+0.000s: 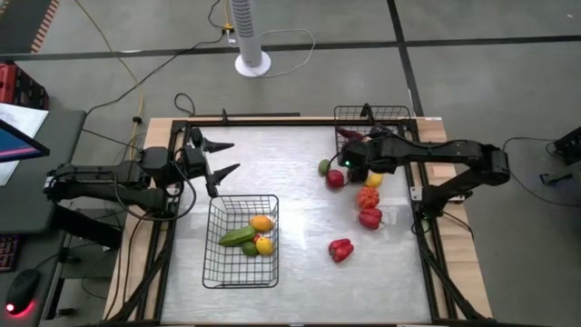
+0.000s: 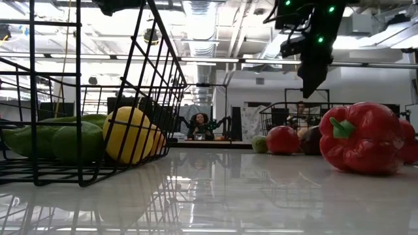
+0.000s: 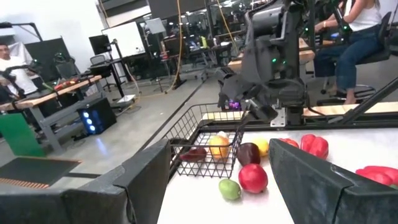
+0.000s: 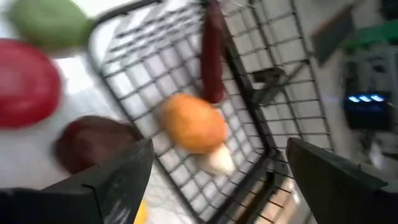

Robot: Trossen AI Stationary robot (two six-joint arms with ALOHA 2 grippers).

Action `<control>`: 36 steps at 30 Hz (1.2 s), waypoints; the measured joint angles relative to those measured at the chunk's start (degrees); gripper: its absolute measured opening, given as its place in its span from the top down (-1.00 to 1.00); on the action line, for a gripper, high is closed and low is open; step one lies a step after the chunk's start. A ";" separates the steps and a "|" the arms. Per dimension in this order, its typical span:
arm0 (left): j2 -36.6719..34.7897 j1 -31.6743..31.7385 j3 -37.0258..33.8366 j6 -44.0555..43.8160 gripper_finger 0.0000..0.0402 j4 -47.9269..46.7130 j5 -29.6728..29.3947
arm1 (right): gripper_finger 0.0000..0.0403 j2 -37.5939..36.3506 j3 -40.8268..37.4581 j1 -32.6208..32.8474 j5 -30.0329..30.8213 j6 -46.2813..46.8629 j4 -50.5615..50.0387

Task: Sort produce into baskets
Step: Put the bell pepper into the top wire basket

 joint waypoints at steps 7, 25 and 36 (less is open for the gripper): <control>0.02 -0.02 -0.02 -0.49 -0.29 -1.10 0.00 | -0.94 -2.68 0.00 9.64 -20.54 7.97 -1.95; 0.00 -0.02 -0.02 -0.74 -0.29 0.37 0.00 | -0.92 -4.30 -17.85 22.38 -34.81 20.80 7.38; 0.02 0.00 0.00 0.48 -0.29 0.28 0.00 | -0.77 -4.21 -22.70 21.87 -37.08 19.95 7.45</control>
